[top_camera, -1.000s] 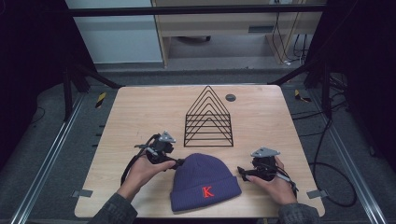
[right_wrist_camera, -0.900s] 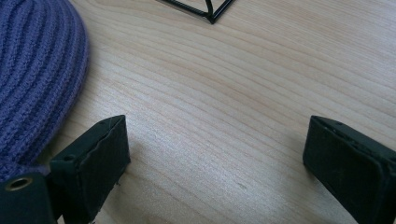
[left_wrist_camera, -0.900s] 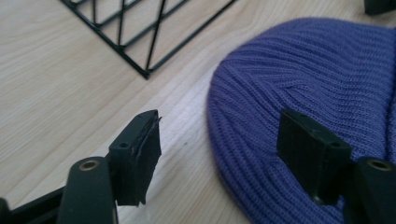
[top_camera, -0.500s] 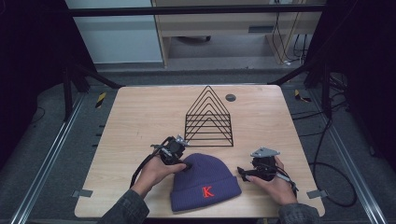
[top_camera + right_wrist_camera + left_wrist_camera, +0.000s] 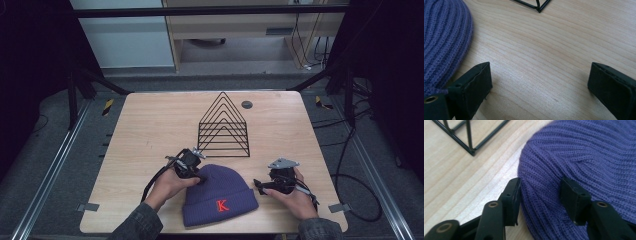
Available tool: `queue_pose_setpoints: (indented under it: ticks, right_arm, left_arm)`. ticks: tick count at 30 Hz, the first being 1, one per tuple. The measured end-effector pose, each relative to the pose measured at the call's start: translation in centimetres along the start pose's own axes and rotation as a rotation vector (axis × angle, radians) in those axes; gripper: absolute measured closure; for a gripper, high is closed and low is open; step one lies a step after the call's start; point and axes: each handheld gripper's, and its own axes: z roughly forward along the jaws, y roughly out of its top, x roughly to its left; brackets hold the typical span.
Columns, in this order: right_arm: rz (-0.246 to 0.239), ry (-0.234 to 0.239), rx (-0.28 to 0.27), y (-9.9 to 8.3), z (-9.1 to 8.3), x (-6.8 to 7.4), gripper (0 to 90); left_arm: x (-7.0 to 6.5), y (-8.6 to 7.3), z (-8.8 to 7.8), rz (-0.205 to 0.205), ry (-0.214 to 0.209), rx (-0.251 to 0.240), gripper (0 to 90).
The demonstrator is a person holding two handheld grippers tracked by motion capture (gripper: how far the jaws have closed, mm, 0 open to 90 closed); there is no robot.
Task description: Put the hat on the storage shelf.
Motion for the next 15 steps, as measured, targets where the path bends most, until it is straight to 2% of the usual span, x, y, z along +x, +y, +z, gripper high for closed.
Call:
queue_pose_setpoints:
  ticks: [3, 7, 12, 15]
  right_arm:
    - [-0.001, 0.001, 0.000, 0.00, 0.00, 0.02, 5.5]
    - [-0.003, 0.004, 0.000, 0.01, 0.00, 0.03, 5.4]
    - [-0.002, 0.004, -0.001, 0.00, 0.00, 0.06, 5.4]
    - [0.001, 0.005, 0.001, 0.00, -0.02, 0.12, 5.5]
  left_arm:
    - [0.03, -0.14, 0.03, -0.012, -0.018, -0.001, 56.4]
    - [-0.21, -0.31, 0.03, -0.016, -0.037, -0.009, 67.3]
    - [-0.36, -0.48, -0.12, -0.016, -0.031, -0.028, 73.4]
    - [-0.48, -0.54, -0.56, -0.004, -0.014, -0.048, 75.6]
